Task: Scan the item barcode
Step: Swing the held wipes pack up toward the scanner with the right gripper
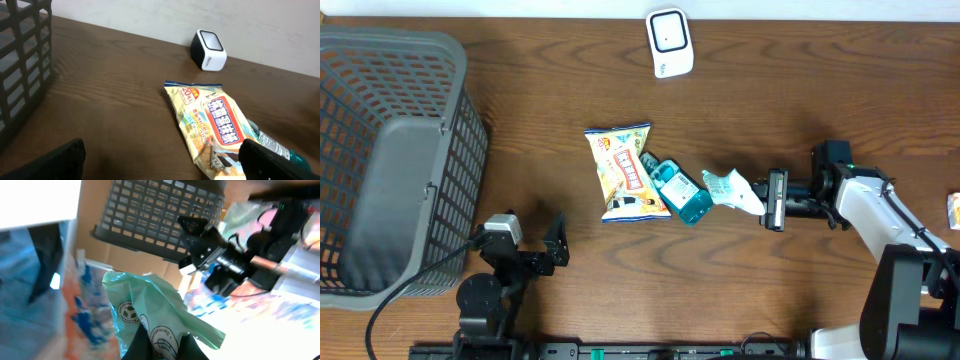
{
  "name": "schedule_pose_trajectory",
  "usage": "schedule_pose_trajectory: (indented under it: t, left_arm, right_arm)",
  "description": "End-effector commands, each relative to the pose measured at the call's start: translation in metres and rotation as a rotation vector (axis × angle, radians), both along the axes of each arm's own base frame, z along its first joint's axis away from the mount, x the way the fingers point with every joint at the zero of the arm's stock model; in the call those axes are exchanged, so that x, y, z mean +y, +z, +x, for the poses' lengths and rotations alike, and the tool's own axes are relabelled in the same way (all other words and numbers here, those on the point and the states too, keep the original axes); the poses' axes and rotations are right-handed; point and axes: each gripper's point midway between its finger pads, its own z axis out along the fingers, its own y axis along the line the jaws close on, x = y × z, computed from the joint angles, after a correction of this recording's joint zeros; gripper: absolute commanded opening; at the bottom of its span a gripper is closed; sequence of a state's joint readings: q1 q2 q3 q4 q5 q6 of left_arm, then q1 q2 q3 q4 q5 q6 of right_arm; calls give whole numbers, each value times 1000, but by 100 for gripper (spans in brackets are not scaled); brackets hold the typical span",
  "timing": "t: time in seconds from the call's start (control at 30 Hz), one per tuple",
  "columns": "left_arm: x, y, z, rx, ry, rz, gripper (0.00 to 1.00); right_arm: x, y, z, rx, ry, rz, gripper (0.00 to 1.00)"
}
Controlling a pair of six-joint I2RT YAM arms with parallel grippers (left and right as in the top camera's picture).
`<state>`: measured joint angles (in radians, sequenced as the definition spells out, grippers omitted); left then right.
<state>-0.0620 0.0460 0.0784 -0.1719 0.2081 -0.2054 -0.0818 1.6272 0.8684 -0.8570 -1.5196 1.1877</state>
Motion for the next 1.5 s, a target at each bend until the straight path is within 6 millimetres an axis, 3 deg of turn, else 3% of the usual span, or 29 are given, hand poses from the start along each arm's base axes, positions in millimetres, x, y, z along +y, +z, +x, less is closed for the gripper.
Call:
schedule_pose_trajectory:
  t: [0.0,0.07,0.23,0.47,0.73,0.8,0.9,1.0,1.13,1.23,1.33,1.47]
  left_arm:
    - [-3,-13,-2,34,-18,11,98]
    - [-3,-13,-2,34,-18,11,98]
    - [-3,-13,-2,34,-18,11,98]
    - [-3,-13,-2,34,-18,11,98]
    - [-3,-13,-2,34,-18,11,98]
    - [-3,-13,-2,34,-18,12,98]
    - [-3,-13,-2,34,-19,11,98]
    - [-3,-13,-2,34,-19,11,98]
    - [-3,-13,-2,34,-19,11,98]
    - [-3,-13,-2,34,-18,11,98]
    - [-3,-13,-2,34,-18,11,98]
    - [-3,-13,-2,34,-18,12,98]
  right_arm:
    - [-8,12,5,335,-44,74,1]
    - [-13,12,9,480,-65,91,1]
    - [-26,8,24,614,-123,92,2]
    - [-38,8,18,830,-169,144,2]
    - [-41,12,19,829,-168,170,2]
    - [-42,12,23,732,-168,156,2]
    - [-44,12,39,279,-164,72,2]
    - [-38,15,48,-28,-129,21,2]
    - [-24,17,66,-709,-71,-121,2]
    - [-13,0,85,-948,-57,-311,2]
    - [0,-27,102,-980,-48,-529,1]
    - [36,-24,119,-1306,5,-681,1]
